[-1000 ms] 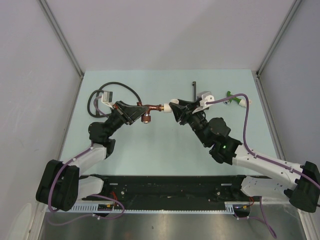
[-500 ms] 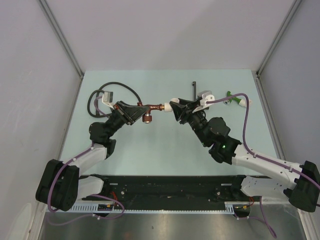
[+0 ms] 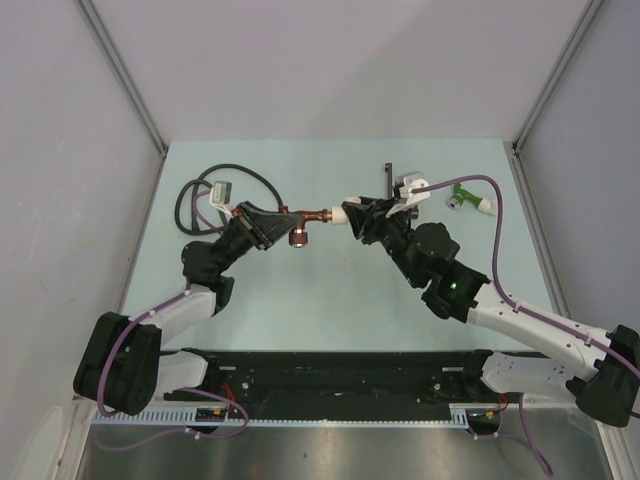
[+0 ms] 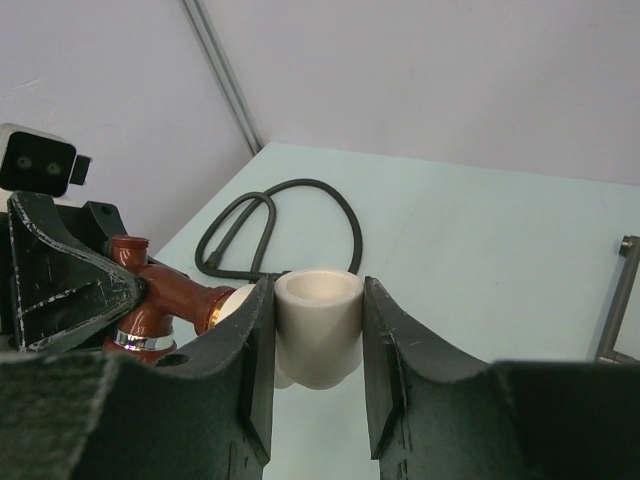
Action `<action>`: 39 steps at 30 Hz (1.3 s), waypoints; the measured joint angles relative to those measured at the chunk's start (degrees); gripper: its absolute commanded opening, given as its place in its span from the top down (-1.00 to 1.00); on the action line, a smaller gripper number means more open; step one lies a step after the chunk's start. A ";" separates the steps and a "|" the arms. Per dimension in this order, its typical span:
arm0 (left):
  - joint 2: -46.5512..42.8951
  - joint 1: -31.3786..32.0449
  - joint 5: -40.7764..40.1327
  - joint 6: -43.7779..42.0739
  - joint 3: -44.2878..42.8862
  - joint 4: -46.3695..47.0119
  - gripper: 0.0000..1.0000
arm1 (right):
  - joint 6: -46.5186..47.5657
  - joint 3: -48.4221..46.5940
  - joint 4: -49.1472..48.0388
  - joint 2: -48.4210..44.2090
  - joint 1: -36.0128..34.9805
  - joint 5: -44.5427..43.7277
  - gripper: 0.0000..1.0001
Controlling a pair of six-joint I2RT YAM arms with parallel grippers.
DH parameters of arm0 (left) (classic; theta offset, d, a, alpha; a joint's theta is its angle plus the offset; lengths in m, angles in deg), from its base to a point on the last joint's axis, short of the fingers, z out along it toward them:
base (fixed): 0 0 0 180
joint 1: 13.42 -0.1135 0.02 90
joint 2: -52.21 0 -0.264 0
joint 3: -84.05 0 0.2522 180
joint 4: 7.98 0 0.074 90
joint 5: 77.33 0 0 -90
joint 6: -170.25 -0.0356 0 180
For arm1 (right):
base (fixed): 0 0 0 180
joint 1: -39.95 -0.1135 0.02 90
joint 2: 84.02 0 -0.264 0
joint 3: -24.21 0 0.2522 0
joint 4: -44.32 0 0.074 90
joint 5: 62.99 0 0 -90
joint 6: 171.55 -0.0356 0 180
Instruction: Install the water faucets
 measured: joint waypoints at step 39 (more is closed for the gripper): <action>0.55 3.10 1.66 -10.34 -0.68 -1.22 1.00 | -24.41 -18.47 38.38 5.14 7.48 6.84 1.00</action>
